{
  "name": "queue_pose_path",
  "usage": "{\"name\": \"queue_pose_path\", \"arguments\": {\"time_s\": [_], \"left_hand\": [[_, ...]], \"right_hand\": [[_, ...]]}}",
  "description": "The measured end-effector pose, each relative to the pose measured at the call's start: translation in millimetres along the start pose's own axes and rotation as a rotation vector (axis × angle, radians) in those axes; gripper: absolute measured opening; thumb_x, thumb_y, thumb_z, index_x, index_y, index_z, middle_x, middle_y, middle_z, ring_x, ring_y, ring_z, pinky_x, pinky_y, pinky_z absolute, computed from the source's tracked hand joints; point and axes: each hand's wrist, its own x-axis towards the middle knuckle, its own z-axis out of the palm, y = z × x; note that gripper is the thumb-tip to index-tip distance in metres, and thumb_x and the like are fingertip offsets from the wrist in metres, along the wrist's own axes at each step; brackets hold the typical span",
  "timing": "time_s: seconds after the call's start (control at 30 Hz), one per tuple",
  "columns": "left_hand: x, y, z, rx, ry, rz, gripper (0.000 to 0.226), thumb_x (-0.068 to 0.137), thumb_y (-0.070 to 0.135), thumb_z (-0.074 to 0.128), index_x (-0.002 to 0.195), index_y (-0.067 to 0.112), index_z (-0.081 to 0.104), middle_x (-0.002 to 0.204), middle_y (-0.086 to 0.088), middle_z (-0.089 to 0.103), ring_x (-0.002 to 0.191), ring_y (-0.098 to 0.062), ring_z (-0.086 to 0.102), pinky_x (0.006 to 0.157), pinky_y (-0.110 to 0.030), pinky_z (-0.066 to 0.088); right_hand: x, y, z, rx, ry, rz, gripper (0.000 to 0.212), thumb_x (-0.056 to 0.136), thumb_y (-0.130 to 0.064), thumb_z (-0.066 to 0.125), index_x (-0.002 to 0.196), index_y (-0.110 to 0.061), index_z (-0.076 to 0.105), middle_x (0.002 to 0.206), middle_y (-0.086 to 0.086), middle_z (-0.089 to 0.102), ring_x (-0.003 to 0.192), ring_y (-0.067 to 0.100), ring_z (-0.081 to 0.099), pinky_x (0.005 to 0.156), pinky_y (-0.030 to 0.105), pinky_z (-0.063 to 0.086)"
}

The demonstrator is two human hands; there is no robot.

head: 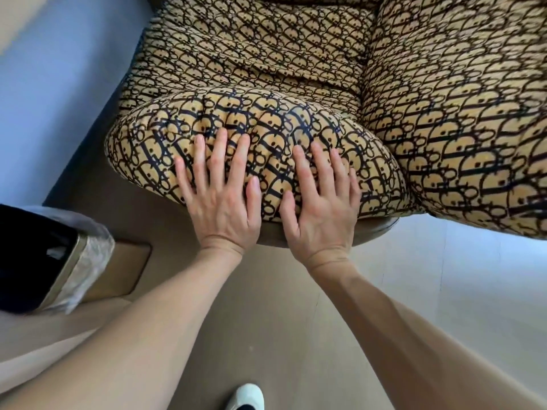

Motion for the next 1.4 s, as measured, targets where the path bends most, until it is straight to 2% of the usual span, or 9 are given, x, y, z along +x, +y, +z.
{"name": "queue_pose_path", "arguments": {"time_s": [0.33,0.47,0.57,0.67,0.77,0.83,0.93,1.1,1.4], "left_hand": [[25,-41,-14,0.057,-0.138,0.082,0.06,0.106,0.045,0.024,0.162,0.026,0.027,0.171,-0.007,0.026,0.159,-0.036,0.018,0.126,-0.065,0.009],[37,-32,-28,0.126,-0.327,0.091,0.06,0.104,0.045,0.024,0.159,0.023,0.034,0.171,-0.01,0.025,0.159,-0.039,0.013,0.126,-0.067,0.006],[55,-22,-53,0.164,-0.537,0.07,0.062,0.104,0.048,0.019,0.162,0.027,0.024,0.175,-0.007,0.011,0.161,-0.037,0.0,0.126,-0.066,0.003],[73,-12,-84,0.114,-0.722,-0.019,0.065,0.105,0.049,0.031,0.165,0.032,0.01,0.176,-0.001,-0.006,0.161,-0.032,-0.011,0.127,-0.064,0.002],[93,5,-118,0.179,-0.897,-0.025,0.083,0.1,0.048,0.047,0.165,0.026,0.001,0.175,-0.004,-0.013,0.16,-0.034,-0.013,0.127,-0.063,0.004],[100,21,-141,0.274,-0.932,0.015,0.084,0.098,0.047,0.05,0.165,0.02,0.007,0.175,-0.01,-0.008,0.16,-0.037,-0.009,0.126,-0.066,0.004],[100,60,-174,0.311,-0.937,0.039,0.076,0.1,0.047,0.047,0.164,0.023,0.012,0.175,-0.01,0.001,0.16,-0.04,0.001,0.125,-0.068,0.009],[81,149,-225,0.166,-0.914,-0.074,0.072,0.102,0.05,0.044,0.163,0.032,0.012,0.174,-0.001,0.011,0.16,-0.029,0.008,0.127,-0.056,0.01],[104,372,-282,0.019,-0.905,-0.246,0.059,0.105,0.054,0.032,0.161,0.037,0.022,0.171,0.002,0.023,0.156,-0.024,0.021,0.126,-0.05,0.018]], "right_hand": [[7,-46,18,0.023,-0.067,0.119,0.064,0.097,-0.046,0.042,0.159,-0.032,0.04,0.169,-0.002,0.036,0.157,0.025,0.028,0.127,0.054,0.02],[16,-47,1,0.006,-0.271,0.15,0.062,0.101,-0.049,0.035,0.161,-0.035,0.034,0.171,-0.004,0.031,0.159,0.022,0.022,0.13,0.051,0.013],[43,-45,-37,0.04,-0.524,0.15,0.061,0.104,-0.052,0.035,0.163,-0.038,0.027,0.174,-0.005,0.023,0.161,0.021,0.015,0.13,0.05,0.01],[79,-40,-91,0.132,-0.709,0.14,0.059,0.104,-0.054,0.038,0.161,-0.039,0.029,0.173,-0.006,0.024,0.159,0.024,0.018,0.128,0.055,0.015],[107,-24,-152,0.08,-0.738,0.064,0.059,0.103,-0.054,0.042,0.159,-0.039,0.03,0.17,-0.007,0.03,0.158,0.023,0.021,0.126,0.061,0.018],[124,-8,-196,0.057,-0.732,0.037,0.061,0.103,-0.052,0.045,0.16,-0.039,0.028,0.17,-0.008,0.029,0.159,0.022,0.019,0.127,0.062,0.017],[144,27,-261,0.009,-0.706,-0.004,0.061,0.101,-0.045,0.05,0.158,-0.035,0.032,0.168,-0.007,0.032,0.157,0.021,0.024,0.126,0.056,0.025],[168,91,-374,0.003,-0.644,-0.077,0.063,0.097,-0.034,0.055,0.157,-0.03,0.037,0.167,-0.006,0.033,0.156,0.017,0.024,0.125,0.043,0.027],[194,244,-533,0.074,-0.583,-0.057,0.061,0.096,-0.03,0.055,0.155,-0.028,0.04,0.164,-0.005,0.037,0.153,0.017,0.032,0.124,0.039,0.028]]}}
